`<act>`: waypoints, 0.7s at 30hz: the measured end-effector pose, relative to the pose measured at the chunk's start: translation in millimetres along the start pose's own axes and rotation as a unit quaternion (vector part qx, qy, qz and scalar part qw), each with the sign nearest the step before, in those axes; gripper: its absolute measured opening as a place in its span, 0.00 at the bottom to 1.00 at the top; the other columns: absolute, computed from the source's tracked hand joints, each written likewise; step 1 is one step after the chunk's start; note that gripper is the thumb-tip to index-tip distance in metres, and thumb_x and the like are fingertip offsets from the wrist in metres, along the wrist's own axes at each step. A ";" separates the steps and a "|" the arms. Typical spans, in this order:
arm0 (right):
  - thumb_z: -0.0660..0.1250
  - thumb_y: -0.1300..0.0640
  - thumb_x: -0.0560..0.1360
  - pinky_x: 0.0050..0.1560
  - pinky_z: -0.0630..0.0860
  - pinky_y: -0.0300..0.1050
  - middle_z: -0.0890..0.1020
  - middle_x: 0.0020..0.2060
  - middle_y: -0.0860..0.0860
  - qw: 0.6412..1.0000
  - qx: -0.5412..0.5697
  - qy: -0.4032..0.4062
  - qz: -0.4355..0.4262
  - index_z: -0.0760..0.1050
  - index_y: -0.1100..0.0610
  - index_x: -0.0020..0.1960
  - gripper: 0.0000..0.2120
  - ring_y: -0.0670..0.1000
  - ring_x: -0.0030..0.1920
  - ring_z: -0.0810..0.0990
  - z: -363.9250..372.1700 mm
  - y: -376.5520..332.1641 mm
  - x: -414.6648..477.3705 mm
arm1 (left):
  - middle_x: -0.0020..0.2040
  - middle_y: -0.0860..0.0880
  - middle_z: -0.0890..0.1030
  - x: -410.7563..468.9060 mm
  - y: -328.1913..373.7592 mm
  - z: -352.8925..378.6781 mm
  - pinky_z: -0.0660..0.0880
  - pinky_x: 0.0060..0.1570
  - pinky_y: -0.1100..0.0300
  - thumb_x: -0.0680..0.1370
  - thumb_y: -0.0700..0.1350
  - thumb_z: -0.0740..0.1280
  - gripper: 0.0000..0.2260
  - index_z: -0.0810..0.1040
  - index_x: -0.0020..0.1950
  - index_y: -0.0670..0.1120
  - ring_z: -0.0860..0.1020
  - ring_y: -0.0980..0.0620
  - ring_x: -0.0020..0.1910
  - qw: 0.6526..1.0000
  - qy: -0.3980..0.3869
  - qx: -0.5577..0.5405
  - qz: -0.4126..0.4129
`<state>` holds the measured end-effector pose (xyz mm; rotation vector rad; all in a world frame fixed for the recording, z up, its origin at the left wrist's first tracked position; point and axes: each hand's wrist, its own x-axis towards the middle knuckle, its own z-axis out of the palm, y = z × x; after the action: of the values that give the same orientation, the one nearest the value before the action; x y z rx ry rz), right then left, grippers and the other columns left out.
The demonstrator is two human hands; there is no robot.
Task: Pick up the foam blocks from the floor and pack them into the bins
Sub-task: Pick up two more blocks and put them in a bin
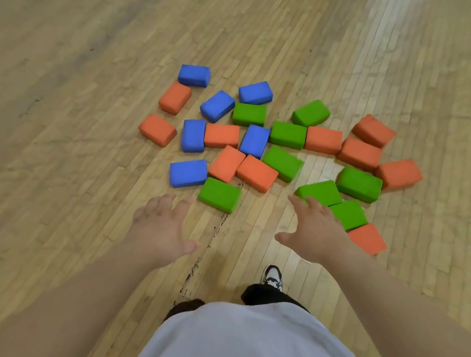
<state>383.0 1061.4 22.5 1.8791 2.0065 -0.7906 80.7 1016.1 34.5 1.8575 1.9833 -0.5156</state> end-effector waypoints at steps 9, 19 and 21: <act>0.68 0.32 0.72 0.73 0.65 0.63 0.56 0.81 0.56 0.998 -0.035 -0.040 -0.039 0.49 0.44 0.82 0.47 0.63 0.78 0.59 -65.4 -3.1 140.9 | 0.80 0.44 0.56 105.5 16.5 -39.6 0.55 0.75 0.43 0.73 0.70 0.65 0.44 0.49 0.82 0.57 0.54 0.41 0.79 1.000 -0.006 0.007 0.005; 0.68 0.35 0.73 0.75 0.64 0.61 0.55 0.81 0.57 0.995 -0.020 -0.099 0.019 0.47 0.46 0.83 0.47 0.64 0.78 0.58 -67.1 -40.5 318.4 | 0.81 0.43 0.55 315.4 -34.7 -65.2 0.59 0.74 0.43 0.73 0.71 0.65 0.45 0.49 0.83 0.55 0.55 0.41 0.80 0.994 -0.075 0.029 0.074; 0.69 0.36 0.73 0.74 0.65 0.62 0.55 0.81 0.58 0.992 -0.025 -0.121 0.019 0.47 0.46 0.83 0.47 0.64 0.78 0.59 -54.4 -45.5 368.5 | 0.82 0.43 0.55 361.0 -43.3 -51.4 0.59 0.74 0.43 0.74 0.71 0.65 0.45 0.49 0.83 0.55 0.54 0.41 0.80 0.990 -0.108 0.025 0.082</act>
<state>305.0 1396.5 -127.3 1.6977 1.8199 -0.9010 14.9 1350.2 -102.9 1.8854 1.6767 -0.6915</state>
